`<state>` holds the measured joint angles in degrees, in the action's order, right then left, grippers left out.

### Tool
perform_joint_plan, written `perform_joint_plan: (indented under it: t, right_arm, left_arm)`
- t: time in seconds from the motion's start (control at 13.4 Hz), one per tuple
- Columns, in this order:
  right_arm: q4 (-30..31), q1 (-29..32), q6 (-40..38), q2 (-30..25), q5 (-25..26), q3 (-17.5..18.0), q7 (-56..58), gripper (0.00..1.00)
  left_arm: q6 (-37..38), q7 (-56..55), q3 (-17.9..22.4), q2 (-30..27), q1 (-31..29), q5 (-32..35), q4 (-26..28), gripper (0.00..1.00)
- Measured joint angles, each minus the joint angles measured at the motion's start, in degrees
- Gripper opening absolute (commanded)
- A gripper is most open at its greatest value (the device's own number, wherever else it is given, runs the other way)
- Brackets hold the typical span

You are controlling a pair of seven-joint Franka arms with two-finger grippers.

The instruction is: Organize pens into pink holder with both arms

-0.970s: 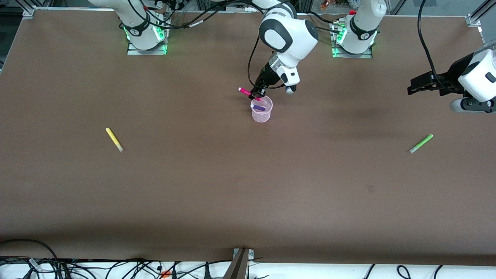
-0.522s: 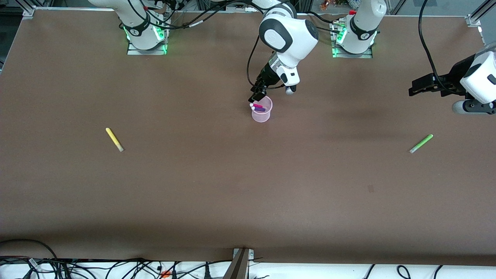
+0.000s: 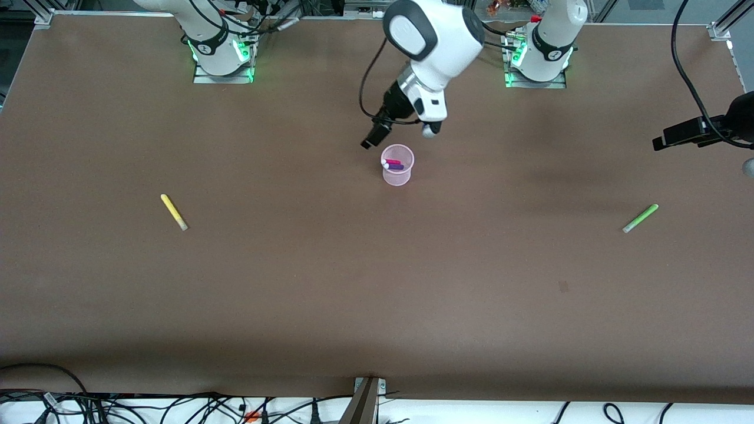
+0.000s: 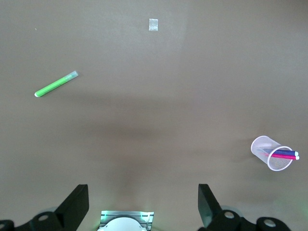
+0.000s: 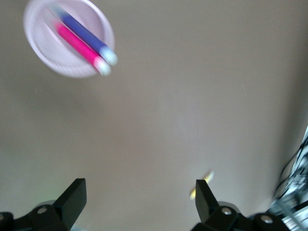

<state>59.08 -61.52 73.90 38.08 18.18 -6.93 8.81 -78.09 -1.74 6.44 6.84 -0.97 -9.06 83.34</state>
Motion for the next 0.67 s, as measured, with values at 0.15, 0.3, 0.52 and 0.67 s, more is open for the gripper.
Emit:
perform_joint_plan:
  t: [0.15, 0.3, 0.52, 0.67]
  right_arm:
    - [0.22, 7.60, -5.21, -7.50, -5.68, -1.71, 1.60, 1.00]
    - [0.83, 17.01, -6.98, -12.34, -8.85, -3.65, 8.90, 1.00]
    - [1.77, 27.62, -7.11, -14.54, -13.45, -10.36, 17.92, 1.00]
    - [2.27, 30.51, -6.98, -14.61, -18.99, -17.56, 18.88, 1.00]
  left_arm:
    - [-0.02, 0.00, -2.46, 0.13, 0.35, 2.56, -0.02, 1.00]
    - [-0.36, -0.08, -6.03, 0.14, 0.72, 6.36, -0.16, 1.00]
    - [-0.40, -0.11, -6.97, 0.14, 0.86, 7.88, -0.53, 1.00]
    - [-0.41, -0.09, -6.85, 0.15, 0.52, 7.89, -0.56, 1.00]
